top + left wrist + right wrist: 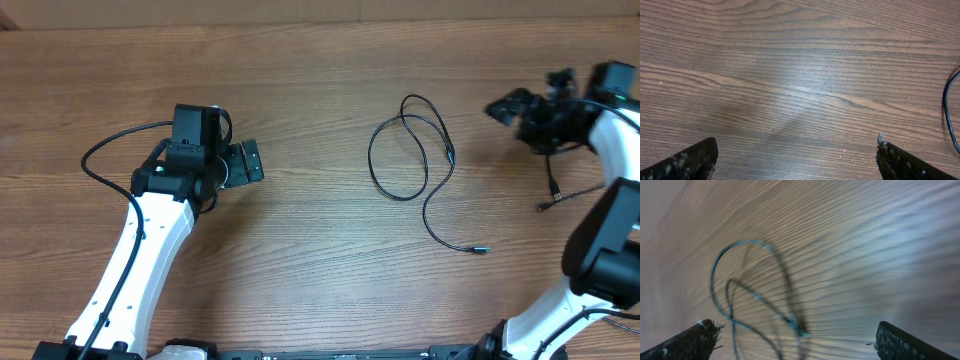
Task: Untangle cables
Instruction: 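Reach the right gripper left to the remaining cable and grasp it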
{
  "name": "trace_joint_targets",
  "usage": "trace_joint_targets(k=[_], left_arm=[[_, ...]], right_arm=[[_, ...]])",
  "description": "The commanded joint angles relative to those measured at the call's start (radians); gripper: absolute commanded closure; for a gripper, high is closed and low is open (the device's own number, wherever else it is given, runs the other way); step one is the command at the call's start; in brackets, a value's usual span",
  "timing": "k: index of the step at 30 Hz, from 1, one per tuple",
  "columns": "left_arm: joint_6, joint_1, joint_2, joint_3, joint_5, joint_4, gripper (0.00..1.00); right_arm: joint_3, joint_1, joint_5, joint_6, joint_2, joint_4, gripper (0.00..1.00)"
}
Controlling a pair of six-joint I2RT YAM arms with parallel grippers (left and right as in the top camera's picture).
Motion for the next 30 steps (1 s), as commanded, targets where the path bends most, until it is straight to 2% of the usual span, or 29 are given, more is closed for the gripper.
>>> trace_joint_targets(k=[1,7,10,12,16,22,30], left_arm=[[0.02,0.004,0.004,0.008,0.005,0.001,0.0],[0.02,0.004,0.004,0.008,0.005,0.001,0.0],[0.02,0.004,0.004,0.008,0.005,0.001,0.0],[0.02,0.004,0.004,0.008,0.005,0.001,0.0],[0.02,0.004,0.004,0.008,0.005,0.001,0.0],[0.02,0.004,0.004,0.008,0.005,0.001,0.0],[0.02,0.004,0.004,0.008,0.005,0.001,0.0]], right_arm=[[0.016,0.069,-0.018,-0.015,0.005,-0.008,0.0],[0.016,0.206,-0.018,-0.015,0.005,-0.022,0.0],[0.016,0.332,0.001,-0.014,0.005,-0.005,0.0],[0.016,0.377,0.084,0.044,0.005,0.019,0.0],[0.016,0.45,0.36,0.252,0.007,0.064,0.0],[0.016,0.486,0.413,0.406,0.028,0.084,0.0],[0.016,0.489,0.371,0.456,0.115,0.109,0.0]])
